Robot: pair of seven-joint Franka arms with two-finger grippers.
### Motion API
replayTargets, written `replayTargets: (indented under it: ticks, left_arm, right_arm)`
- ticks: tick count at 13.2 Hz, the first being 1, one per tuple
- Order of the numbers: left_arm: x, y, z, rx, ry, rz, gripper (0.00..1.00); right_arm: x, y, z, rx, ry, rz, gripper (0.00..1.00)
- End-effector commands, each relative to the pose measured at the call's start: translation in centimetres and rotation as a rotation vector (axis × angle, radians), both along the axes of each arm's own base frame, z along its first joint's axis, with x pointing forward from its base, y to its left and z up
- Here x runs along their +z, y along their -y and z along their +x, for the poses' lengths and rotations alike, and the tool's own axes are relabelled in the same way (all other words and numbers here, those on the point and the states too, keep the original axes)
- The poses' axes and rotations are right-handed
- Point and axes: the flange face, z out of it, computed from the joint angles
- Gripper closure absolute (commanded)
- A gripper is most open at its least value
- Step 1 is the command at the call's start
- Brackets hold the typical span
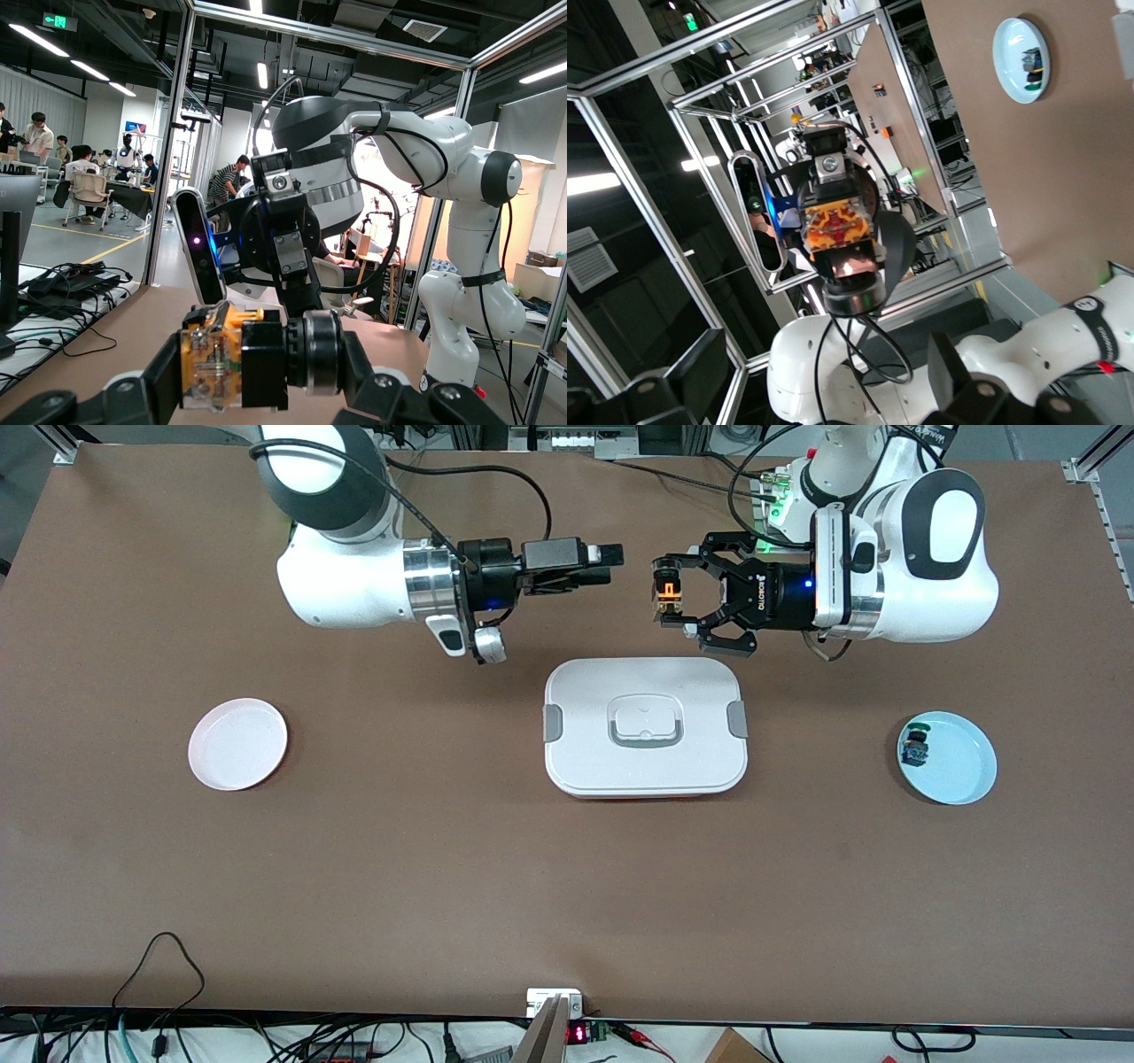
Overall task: Transfer orange switch to right arm and place
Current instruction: 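Close the right gripper on the orange switch beside the left gripper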
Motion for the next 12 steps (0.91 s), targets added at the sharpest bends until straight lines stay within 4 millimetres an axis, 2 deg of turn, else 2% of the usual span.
replayTargets:
  ticks: [1, 5, 10, 12]
  left_arm:
    - [-0.1, 0.1, -0.1, 0.023, 0.025, -0.022, 0.99]
    - [-0.1, 0.0, 0.0, 0.024, 0.027, -0.02, 0.99]
    - [-0.1, 0.0, 0.0, 0.024, 0.027, -0.02, 0.99]
    - [-0.1, 0.0, 0.0, 0.024, 0.027, -0.02, 0.99]
  right_arm:
    - [-0.5, -0.6, -0.5, -0.031, 0.039, 0.05, 0.0]
    - [-2.0, -0.5, 0.3, -0.1, 0.126, 0.0, 0.0]
    - [-1.6, -1.7, 1.5, -0.159, 0.155, 0.024, 0.0]
    - [-1.5, -2.3, 1.2, -0.15, 0.158, 0.03, 0.0]
